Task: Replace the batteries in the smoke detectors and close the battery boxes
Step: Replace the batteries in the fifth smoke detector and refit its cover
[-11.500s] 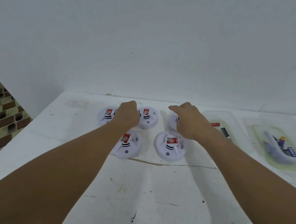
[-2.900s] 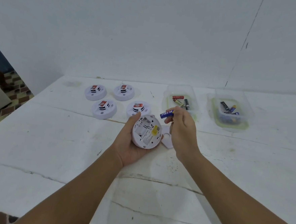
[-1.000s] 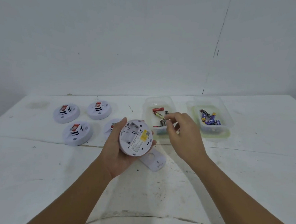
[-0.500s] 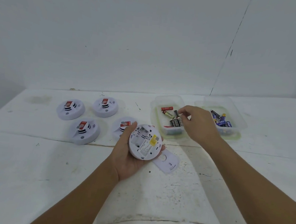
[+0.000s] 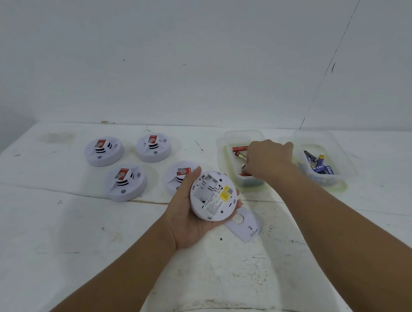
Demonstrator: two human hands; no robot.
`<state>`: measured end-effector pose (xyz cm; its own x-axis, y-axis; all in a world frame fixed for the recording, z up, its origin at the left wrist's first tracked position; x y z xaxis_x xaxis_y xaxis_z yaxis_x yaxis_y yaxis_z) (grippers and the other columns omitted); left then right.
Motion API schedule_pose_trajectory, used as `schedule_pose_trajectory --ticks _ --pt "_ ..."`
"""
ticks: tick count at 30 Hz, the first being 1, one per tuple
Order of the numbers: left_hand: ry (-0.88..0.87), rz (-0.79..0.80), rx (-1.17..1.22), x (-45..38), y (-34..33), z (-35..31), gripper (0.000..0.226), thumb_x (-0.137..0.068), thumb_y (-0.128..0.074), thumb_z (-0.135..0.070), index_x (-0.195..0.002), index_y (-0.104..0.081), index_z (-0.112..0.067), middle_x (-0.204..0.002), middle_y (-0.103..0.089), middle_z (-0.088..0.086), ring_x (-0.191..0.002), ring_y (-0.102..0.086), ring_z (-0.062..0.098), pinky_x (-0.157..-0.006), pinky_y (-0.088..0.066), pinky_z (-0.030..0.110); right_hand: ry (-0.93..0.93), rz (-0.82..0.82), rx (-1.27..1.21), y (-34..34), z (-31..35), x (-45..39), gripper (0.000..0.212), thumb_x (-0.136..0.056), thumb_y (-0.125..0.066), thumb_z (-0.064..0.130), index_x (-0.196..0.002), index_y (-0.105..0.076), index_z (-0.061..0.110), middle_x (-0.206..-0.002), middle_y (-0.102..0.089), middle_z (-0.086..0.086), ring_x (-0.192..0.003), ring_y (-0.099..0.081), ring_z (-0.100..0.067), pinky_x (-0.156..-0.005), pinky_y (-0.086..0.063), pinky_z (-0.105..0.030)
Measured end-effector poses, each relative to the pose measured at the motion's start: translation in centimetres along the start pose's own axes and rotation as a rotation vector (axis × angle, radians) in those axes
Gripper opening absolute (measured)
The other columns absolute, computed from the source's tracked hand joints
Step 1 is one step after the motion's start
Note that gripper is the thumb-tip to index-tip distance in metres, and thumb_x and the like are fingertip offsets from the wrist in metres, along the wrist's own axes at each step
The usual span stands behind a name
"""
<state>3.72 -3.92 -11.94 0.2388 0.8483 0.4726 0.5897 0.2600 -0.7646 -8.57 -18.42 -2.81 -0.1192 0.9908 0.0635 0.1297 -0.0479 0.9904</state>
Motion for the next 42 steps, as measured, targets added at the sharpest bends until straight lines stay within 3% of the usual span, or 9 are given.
schedule_pose_trajectory --ticks 8,11,14,22,24,27,30,35,42 --pt "0.015 0.020 0.059 0.1 -0.2 0.1 0.062 -0.093 -0.067 -0.052 -0.136 -0.067 -0.008 -0.134 -0.063 0.031 -0.121 -0.058 0.052 -0.108 -0.046 0.058 -0.024 -0.037 -0.147 0.9 0.1 0.5 0.009 -0.081 -0.062 0.024 -0.076 -0.057 0.019 -0.075 -0.058 0.003 -0.066 -0.053 -0.020 -0.082 -0.028 -0.039" --pt "0.029 0.030 0.044 -0.1 -0.1 0.2 0.068 -0.090 -0.069 -0.052 -0.143 -0.061 -0.010 -0.138 -0.061 0.031 -0.127 -0.055 0.052 -0.112 -0.043 0.057 0.035 -0.266 -0.520 4.2 -0.3 2.2 0.017 -0.084 -0.068 0.038 -0.085 -0.066 0.021 -0.091 -0.056 0.004 -0.079 -0.060 -0.020 -0.080 -0.041 -0.035" --pt "0.020 0.028 0.024 -0.3 0.1 0.2 0.066 -0.092 -0.068 -0.052 -0.142 -0.062 -0.009 -0.139 -0.060 0.030 -0.126 -0.057 0.051 -0.114 -0.042 0.057 0.160 -0.446 -1.042 6.9 -0.3 6.6 0.013 -0.085 -0.073 0.028 -0.090 -0.063 0.020 -0.094 -0.059 0.009 -0.075 -0.056 -0.005 -0.060 -0.042 -0.013" --pt "-0.054 0.065 -0.134 0.2 -0.5 0.2 0.062 -0.102 -0.052 -0.056 -0.136 -0.064 -0.006 -0.146 -0.058 0.022 -0.131 -0.059 0.035 -0.113 -0.045 0.050 0.198 -0.218 -1.499 -1.5 2.9 12.9 0.014 -0.093 -0.070 0.015 -0.091 -0.059 0.022 -0.077 -0.060 0.010 -0.064 -0.055 -0.007 -0.061 -0.049 -0.028" --pt "-0.089 0.073 -0.168 0.3 -0.6 0.3 0.057 -0.100 -0.053 -0.054 -0.125 -0.072 -0.006 -0.137 -0.064 0.020 -0.121 -0.063 0.033 -0.107 -0.050 0.047 0.164 -0.215 -1.645 -2.7 2.2 13.6 0.014 -0.094 -0.069 0.015 -0.100 -0.062 0.026 -0.079 -0.058 0.012 -0.070 -0.057 -0.012 -0.068 -0.056 -0.044" --pt "-0.157 0.075 -0.256 0.7 -1.1 0.3 0.051 -0.092 -0.054 -0.055 -0.102 -0.082 -0.014 -0.112 -0.075 0.014 -0.099 -0.071 0.027 -0.102 -0.051 0.045 0.150 -0.241 -1.781 -3.0 0.7 14.4 0.023 -0.100 -0.065 0.008 -0.115 -0.065 0.025 -0.084 -0.061 0.002 -0.072 -0.059 -0.024 -0.074 -0.057 -0.043" --pt "-0.214 0.082 -0.424 1.4 -1.9 0.3 0.050 -0.089 -0.051 -0.058 -0.098 -0.084 -0.022 -0.109 -0.077 0.010 -0.098 -0.072 0.026 -0.105 -0.048 0.049 0.160 -0.283 -1.808 -2.7 -0.7 15.4 0.020 -0.102 -0.064 0.005 -0.118 -0.065 0.016 -0.088 -0.066 -0.014 -0.076 -0.064 -0.038 -0.075 -0.059 -0.049" --pt "-0.087 0.205 -0.346 2.3 -4.3 2.4 0.055 -0.091 -0.049 -0.056 -0.107 -0.082 -0.015 -0.116 -0.074 0.013 -0.099 -0.072 0.032 -0.096 -0.053 0.051 0.157 -0.372 -1.945 -2.6 -2.6 16.9 0.013 -0.098 -0.067 0.009 -0.111 -0.064 0.011 -0.079 -0.066 -0.005 -0.071 -0.063 -0.017 -0.065 -0.057 -0.029" --pt "0.020 0.279 -0.134 2.8 -3.6 6.5 0.059 -0.094 -0.044 -0.043 -0.131 -0.069 -0.005 -0.137 -0.063 0.022 -0.122 -0.062 0.041 -0.113 -0.039 0.065 0.149 -0.232 -1.952 -5.9 -2.4 17.1 0.017 -0.098 -0.068 0.012 -0.114 -0.066 0.017 -0.093 -0.076 -0.003 -0.083 -0.069 -0.016 -0.071 -0.056 -0.026"
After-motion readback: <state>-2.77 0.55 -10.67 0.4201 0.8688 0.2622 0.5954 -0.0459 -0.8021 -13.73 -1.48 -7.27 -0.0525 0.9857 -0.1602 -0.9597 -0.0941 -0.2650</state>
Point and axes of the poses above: each hand's wrist, its own x-axis away from the middle knuckle, its own y-axis out of the back of the hand, z = x × y, the point moved 10 cm from there along -x, towards the middle knuckle
